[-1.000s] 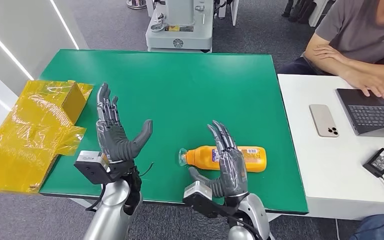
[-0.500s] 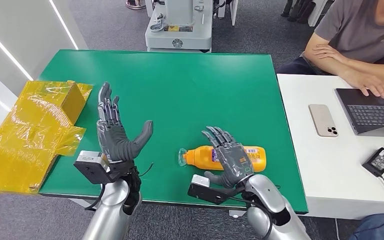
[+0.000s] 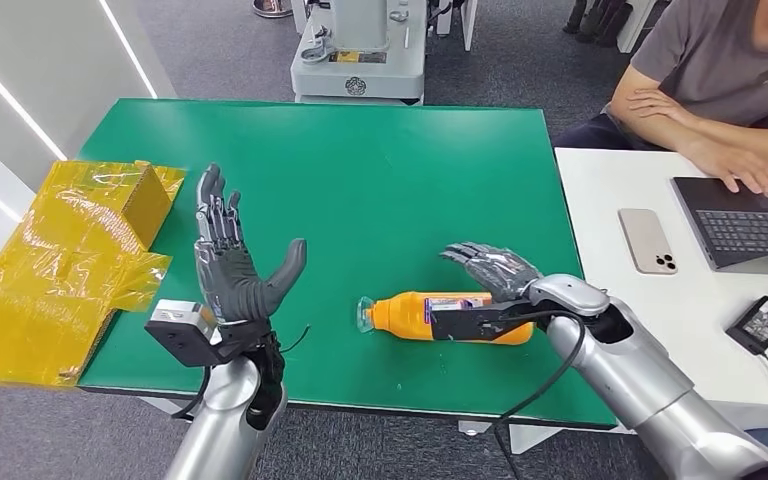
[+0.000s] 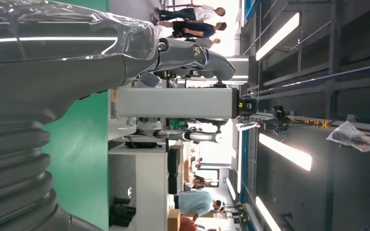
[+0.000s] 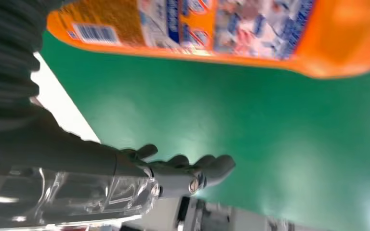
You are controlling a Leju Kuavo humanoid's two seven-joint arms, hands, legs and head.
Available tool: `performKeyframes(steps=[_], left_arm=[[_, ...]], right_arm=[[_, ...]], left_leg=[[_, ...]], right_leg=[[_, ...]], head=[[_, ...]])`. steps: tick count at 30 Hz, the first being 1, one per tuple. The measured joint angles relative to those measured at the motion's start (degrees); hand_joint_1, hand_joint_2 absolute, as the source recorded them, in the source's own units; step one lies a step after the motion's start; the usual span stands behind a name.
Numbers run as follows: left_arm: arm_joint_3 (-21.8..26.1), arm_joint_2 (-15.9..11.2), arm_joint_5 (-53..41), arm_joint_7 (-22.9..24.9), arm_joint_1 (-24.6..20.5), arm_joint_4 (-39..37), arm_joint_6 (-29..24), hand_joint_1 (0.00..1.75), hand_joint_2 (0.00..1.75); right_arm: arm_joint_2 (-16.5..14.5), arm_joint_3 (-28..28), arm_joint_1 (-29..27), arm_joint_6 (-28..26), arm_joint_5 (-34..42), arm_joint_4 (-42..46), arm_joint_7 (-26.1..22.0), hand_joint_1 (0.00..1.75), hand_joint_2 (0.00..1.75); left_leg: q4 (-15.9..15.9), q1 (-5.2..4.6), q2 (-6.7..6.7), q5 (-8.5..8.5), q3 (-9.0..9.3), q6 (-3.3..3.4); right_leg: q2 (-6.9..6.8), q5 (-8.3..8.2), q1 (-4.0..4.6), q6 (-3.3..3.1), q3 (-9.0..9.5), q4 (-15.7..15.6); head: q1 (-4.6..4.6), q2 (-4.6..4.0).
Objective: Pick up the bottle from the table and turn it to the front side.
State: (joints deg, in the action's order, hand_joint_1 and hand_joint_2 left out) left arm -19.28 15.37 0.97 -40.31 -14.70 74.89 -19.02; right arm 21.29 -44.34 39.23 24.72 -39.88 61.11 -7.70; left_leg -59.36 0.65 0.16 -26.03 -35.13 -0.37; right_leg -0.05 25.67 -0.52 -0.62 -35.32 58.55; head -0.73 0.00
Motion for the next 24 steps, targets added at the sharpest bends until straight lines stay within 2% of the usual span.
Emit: performKeyframes(steps=[7, 14, 24], left_arm=[[-0.40, 0.00, 0.54, 0.04, -0.71, -0.01, -0.67, 0.00, 1.75], [-0.61, -0.07, 0.91, 0.08, -0.69, -0.01, -1.00, 0.00, 1.75], [-0.72, -0.37, 0.78, 0.83, -0.52, 0.12, -0.98, 0.00, 1.75]], right_arm=[[4.22, -5.94, 3.96, 2.83, 5.43, -1.64, 0.36, 0.00, 1.75], [5.52, -10.67, 6.70, 4.34, 9.79, -3.70, 0.11, 0.00, 1.75], [7.22, -15.44, 7.08, 2.62, 13.28, -4.64, 0.80, 0.00, 1.75]], left_leg=[[0.00, 0.00, -0.02, -0.01, 0.00, 0.01], [0.00, 0.01, -0.02, 0.00, 0.01, 0.01], [0.00, 0.00, -0.01, -0.01, 0.00, 0.01]], right_leg=[[0.02, 0.01, 0.00, 0.01, 0.00, 0.00], [0.01, 0.00, 0.00, 0.01, 0.00, 0.01], [0.01, 0.01, 0.01, 0.01, 0.00, 0.00]], head=[[0.01, 0.00], [0.00, 0.00], [0.00, 0.00]])
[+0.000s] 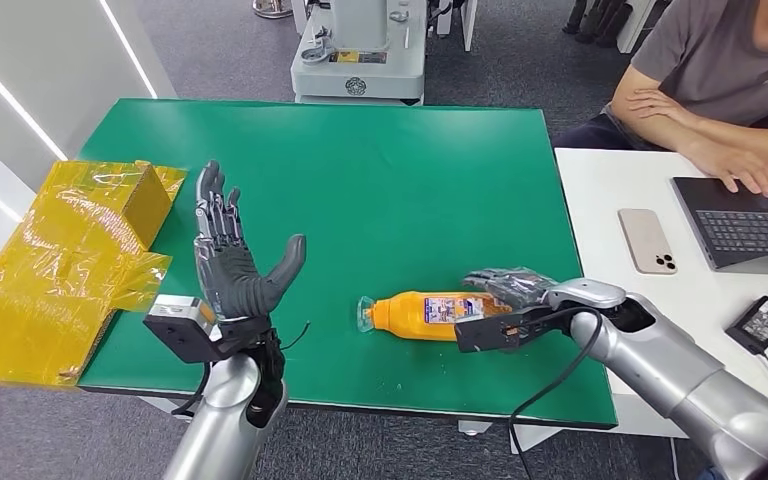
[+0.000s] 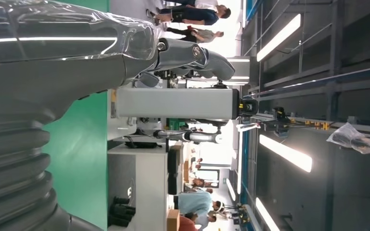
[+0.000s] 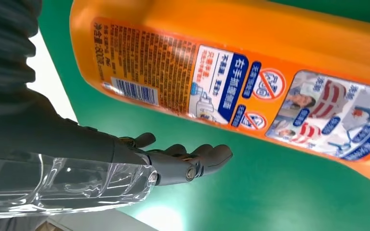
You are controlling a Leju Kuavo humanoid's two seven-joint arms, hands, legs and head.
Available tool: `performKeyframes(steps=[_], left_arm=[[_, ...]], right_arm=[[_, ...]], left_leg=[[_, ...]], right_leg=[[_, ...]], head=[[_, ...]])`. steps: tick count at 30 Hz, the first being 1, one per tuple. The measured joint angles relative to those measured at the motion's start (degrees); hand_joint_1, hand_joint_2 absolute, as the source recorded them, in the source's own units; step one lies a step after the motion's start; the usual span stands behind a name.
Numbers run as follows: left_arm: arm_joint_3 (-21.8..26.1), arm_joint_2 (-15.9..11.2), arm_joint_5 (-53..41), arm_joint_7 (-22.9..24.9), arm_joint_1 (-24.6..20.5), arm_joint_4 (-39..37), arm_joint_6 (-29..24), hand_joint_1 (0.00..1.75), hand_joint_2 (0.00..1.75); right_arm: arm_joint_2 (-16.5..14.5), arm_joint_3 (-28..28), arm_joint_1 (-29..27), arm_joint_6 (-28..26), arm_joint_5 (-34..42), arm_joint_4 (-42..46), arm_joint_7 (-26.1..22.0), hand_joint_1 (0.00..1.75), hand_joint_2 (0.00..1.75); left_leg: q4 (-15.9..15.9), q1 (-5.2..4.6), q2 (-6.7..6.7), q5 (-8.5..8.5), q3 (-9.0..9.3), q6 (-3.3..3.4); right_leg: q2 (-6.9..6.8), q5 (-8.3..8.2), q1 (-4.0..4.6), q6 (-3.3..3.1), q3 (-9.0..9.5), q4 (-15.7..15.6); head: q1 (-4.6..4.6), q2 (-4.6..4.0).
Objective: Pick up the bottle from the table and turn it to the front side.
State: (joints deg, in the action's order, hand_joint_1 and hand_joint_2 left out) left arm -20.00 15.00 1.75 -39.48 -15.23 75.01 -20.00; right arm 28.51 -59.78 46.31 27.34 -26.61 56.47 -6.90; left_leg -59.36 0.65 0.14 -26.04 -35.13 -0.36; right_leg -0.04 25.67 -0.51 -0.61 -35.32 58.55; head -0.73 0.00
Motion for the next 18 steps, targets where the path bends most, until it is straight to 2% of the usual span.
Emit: performKeyframes(steps=[10, 18], left_arm=[[0.00, -0.22, -0.15, 0.10, 0.16, 0.48, 0.02, 0.00, 1.75], [0.00, -0.23, -0.88, 1.04, 0.44, 1.03, 0.34, 0.00, 1.75]], right_arm=[[0.05, -1.89, -0.74, -1.95, -0.05, -1.41, 0.12, 0.00, 1.75], [-0.26, -1.28, -4.62, -7.15, -1.41, -3.21, 0.17, 0.00, 1.75]], left_leg=[[0.00, 0.00, 0.01, 0.00, 0.00, 0.00], [0.01, 0.00, 0.03, -0.01, 0.00, 0.00]], right_leg=[[0.00, 0.00, 0.00, 0.00, 0.00, 0.01], [-0.01, 0.01, 0.01, 0.01, 0.01, 0.00]], head=[[0.00, 0.00], [0.00, 0.00]])
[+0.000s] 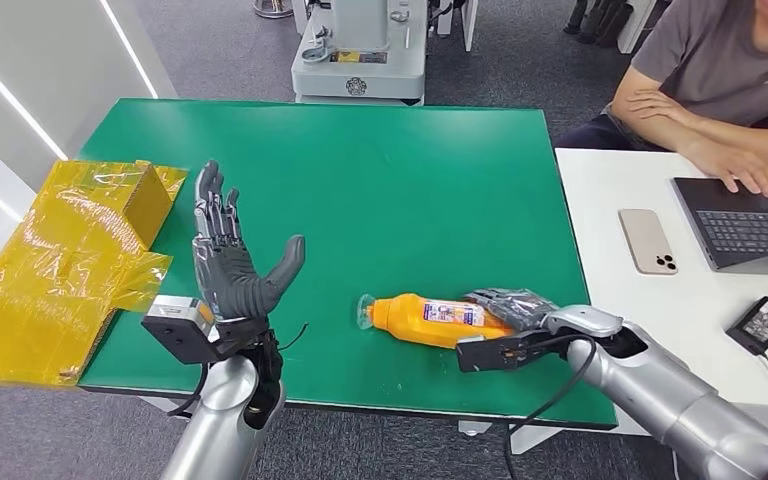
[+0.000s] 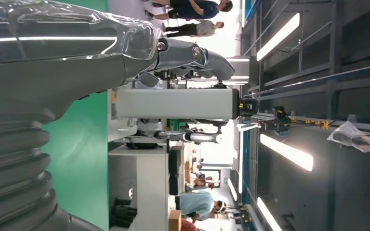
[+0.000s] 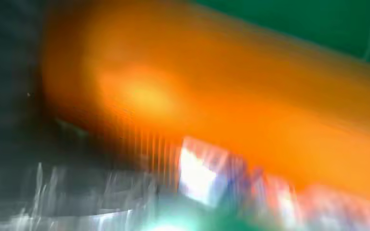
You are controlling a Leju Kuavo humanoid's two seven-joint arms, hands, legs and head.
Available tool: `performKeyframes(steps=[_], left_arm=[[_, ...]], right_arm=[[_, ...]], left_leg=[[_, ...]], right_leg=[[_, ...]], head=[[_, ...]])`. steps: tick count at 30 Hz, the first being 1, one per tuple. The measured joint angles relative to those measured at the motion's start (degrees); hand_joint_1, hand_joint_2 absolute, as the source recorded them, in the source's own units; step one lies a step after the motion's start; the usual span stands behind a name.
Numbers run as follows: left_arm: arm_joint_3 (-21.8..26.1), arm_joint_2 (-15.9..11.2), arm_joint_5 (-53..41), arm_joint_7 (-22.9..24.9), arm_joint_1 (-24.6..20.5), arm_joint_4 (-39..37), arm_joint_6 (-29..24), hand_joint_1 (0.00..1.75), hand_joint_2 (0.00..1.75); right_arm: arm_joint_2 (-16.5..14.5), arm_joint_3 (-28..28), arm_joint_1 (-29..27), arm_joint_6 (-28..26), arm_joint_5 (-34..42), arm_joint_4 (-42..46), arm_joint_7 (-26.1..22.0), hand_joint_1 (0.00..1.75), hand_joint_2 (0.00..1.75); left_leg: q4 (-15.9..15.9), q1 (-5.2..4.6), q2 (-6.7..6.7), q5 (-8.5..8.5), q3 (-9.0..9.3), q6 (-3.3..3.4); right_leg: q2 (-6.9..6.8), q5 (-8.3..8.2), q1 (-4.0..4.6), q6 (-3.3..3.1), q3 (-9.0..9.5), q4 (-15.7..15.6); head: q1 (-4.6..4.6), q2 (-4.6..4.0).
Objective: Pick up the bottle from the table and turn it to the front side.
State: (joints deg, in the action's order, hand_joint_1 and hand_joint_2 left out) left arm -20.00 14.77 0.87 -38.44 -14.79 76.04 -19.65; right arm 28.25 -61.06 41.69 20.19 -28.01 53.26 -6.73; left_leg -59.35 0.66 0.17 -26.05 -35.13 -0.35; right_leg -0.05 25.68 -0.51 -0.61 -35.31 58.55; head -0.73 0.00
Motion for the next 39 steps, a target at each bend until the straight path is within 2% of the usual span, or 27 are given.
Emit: performKeyframes(steps=[2, 4, 6, 8, 12, 17, 21, 26, 31, 36, 39], left_arm=[[0.00, 0.00, 0.00, -0.01, -0.01, 0.00, 0.09, 0.00, 1.75], [0.00, 0.01, 0.00, -0.01, -0.02, 0.00, 0.16, 0.00, 1.75], [0.00, 0.01, 0.01, -0.01, -0.02, 0.00, 0.24, 0.00, 1.75], [0.00, 0.01, 0.01, -0.01, -0.03, 0.00, 0.33, 0.00, 1.75], [0.00, 0.01, 0.01, -0.01, -0.04, 0.00, 0.49, 0.00, 1.75], [0.00, 0.01, 0.01, -0.01, -0.04, 0.00, 0.56, 0.00, 1.75], [0.00, -0.01, 0.04, -0.01, -0.04, 0.00, 0.67, 0.00, 1.75], [0.00, -0.04, -0.03, -0.11, -0.03, 0.00, 0.81, 0.00, 1.75], [0.00, -0.09, -0.50, -0.39, 0.39, 0.12, 0.80, 0.00, 1.75], [0.00, -0.13, -0.59, -0.58, 0.63, 0.23, 0.79, 0.00, 1.75], [0.00, -0.28, -0.91, -1.03, 1.33, 0.61, 0.80, 0.00, 1.75]], right_arm=[[-0.23, 0.49, -0.83, -1.07, -0.72, -0.34, 0.06, 0.03, 1.75], [-0.54, 1.09, -1.33, -1.68, -1.21, -0.66, 0.11, 0.31, 1.75], [-0.76, 1.62, -1.68, -2.02, -1.87, -0.90, -0.07, 1.02, 1.75], [-0.95, 2.30, -2.12, -2.52, -3.25, -1.03, -0.86, 1.49, 1.75], [-1.27, 3.72, -2.87, -3.13, -5.24, -1.17, -2.35, 1.50, 1.75], [-1.42, 4.43, -3.25, -3.42, -5.50, -1.27, -2.67, 1.74, 1.75], [-1.81, 5.01, -3.65, -4.33, -6.62, -1.37, -3.45, 1.75, 1.75], [-3.56, 6.75, -4.84, -8.20, -10.18, -1.86, -4.41, 1.75, 1.75], [-6.04, 9.73, -7.23, -15.69, -13.92, -2.04, -2.86, 1.75, 1.75], [-6.60, 10.64, -7.80, -17.10, -14.45, -1.97, -2.47, 1.75, 1.75], [-8.55, 13.69, -9.81, -19.52, -15.81, -1.50, -1.62, 1.75, 1.75]], left_leg=[[0.00, 0.00, -0.05, -0.01, 0.04, 0.01], [0.00, 0.01, -0.09, -0.02, 0.10, 0.02], [0.01, 0.01, -0.10, -0.02, 0.15, 0.03], [0.01, 0.01, -0.10, -0.02, 0.22, 0.03], [0.01, 0.01, -0.15, -0.02, 0.34, 0.03], [0.00, 0.01, -0.15, -0.02, 0.44, 0.03], [0.01, 0.01, -0.15, -0.02, 0.44, 0.03], [0.03, 0.02, -0.15, -0.02, 0.42, 0.03], [0.07, 0.02, -0.07, -0.02, 0.36, 0.02], [0.07, 0.02, -0.07, -0.02, 0.34, 0.02], [0.07, 0.01, -0.06, -0.02, 0.25, 0.03]], right_leg=[[0.04, 0.00, 0.00, 0.00, 0.02, -0.01], [0.07, 0.00, 0.00, 0.00, 0.06, -0.01], [0.07, 0.00, 0.00, 0.00, 0.12, -0.02], [0.07, -0.01, 0.01, 0.00, 0.18, -0.02], [0.10, -0.02, 0.00, 0.01, 0.30, -0.03], [0.10, -0.02, 0.00, 0.01, 0.39, -0.03], [0.11, -0.02, 0.00, 0.00, 0.40, -0.02], [0.11, -0.01, 0.00, 0.00, 0.38, -0.01], [0.02, 0.00, 0.03, 0.00, 0.35, 0.00], [0.02, 0.00, 0.03, -0.01, 0.34, 0.00], [0.01, 0.02, 0.02, 0.01, 0.26, -0.01]], head=[[0.00, 0.00], [-0.01, 0.00], [-0.01, 0.00], [-0.01, 0.00], [0.00, 0.00], [0.00, 0.00], [-0.01, 0.00], [-0.01, 0.00], [-0.01, 0.00], [-0.02, 0.00], [-0.01, 0.00]])
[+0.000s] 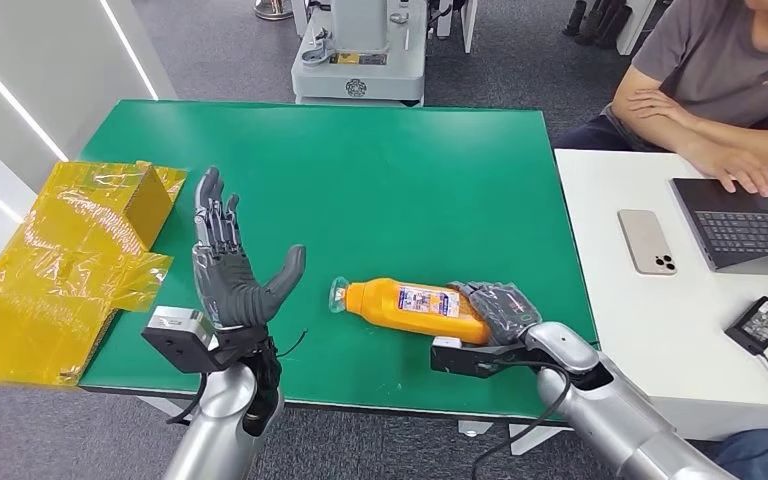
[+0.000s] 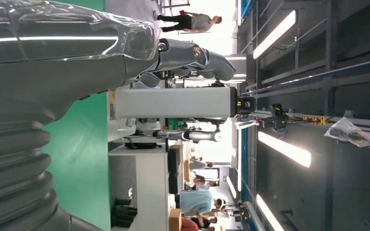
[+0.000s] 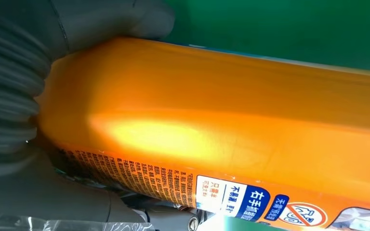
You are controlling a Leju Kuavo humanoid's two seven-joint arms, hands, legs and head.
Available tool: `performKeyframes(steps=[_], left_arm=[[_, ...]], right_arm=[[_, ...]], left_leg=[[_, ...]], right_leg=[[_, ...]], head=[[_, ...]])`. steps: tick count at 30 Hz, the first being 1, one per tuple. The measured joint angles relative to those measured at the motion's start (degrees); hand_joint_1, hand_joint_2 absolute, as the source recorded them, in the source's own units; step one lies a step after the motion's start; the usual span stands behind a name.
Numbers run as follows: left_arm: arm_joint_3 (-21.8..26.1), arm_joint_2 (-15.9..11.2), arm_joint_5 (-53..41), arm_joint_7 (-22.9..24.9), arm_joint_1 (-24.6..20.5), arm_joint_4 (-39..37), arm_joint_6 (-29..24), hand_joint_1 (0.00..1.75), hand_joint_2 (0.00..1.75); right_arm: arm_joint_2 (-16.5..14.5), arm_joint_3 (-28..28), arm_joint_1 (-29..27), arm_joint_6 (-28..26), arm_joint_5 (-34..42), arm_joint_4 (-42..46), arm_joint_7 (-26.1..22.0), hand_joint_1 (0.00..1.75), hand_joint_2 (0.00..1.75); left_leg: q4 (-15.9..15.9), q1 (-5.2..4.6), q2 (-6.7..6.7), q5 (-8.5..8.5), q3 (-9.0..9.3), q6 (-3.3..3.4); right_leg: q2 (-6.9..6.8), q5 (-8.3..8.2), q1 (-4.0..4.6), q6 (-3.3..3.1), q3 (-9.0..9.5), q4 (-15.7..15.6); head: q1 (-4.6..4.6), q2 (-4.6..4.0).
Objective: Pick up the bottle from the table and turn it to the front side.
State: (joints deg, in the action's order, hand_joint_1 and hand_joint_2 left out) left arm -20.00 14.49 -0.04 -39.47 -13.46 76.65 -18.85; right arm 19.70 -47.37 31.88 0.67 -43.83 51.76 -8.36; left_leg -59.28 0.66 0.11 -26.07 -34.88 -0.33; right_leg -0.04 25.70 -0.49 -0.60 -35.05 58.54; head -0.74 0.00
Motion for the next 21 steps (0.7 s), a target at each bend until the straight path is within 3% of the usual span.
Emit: performKeyframes(steps=[4, 11, 17, 21], left_arm=[[0.00, -0.03, -0.25, -0.16, 0.48, 0.18, 0.05, 0.00, 1.75], [0.00, 0.04, -0.22, -0.27, 0.54, 0.18, -0.56, 0.00, 1.75], [0.00, 0.28, 0.87, -0.80, 0.51, 0.18, -2.27, 0.00, 1.75], [-0.01, 0.43, 1.61, -0.85, 0.51, 0.13, -2.71, 0.00, 1.75]], right_arm=[[-2.26, 3.84, -2.22, -6.36, -2.41, 1.31, 2.04, 1.75, 1.75], [-8.94, 14.17, -5.28, -24.20, -1.48, 4.54, 5.49, 1.75, 1.75], [-12.31, 20.23, -7.97, -36.73, -0.98, 6.04, 1.32, 1.75, 1.75], [-14.79, 24.80, -10.61, -39.38, -1.34, 8.21, -5.76, 1.75, 1.75]], left_leg=[[0.00, -0.01, 0.01, 0.00, -0.08, 0.00], [0.01, 0.02, -0.01, 0.00, -0.08, 0.00], [0.01, 0.01, -0.01, 0.00, -0.11, 0.00], [0.01, 0.00, -0.02, -0.01, -0.13, 0.00]], right_leg=[[-0.01, 0.00, -0.01, 0.00, -0.06, 0.00], [0.02, 0.01, 0.00, -0.01, -0.15, 0.01], [0.02, 0.01, 0.02, -0.01, -0.15, 0.00], [0.02, 0.02, 0.01, 0.00, -0.17, -0.02]], head=[[0.02, 0.00], [-0.02, 0.00], [0.01, 0.00], [0.01, 0.00]])
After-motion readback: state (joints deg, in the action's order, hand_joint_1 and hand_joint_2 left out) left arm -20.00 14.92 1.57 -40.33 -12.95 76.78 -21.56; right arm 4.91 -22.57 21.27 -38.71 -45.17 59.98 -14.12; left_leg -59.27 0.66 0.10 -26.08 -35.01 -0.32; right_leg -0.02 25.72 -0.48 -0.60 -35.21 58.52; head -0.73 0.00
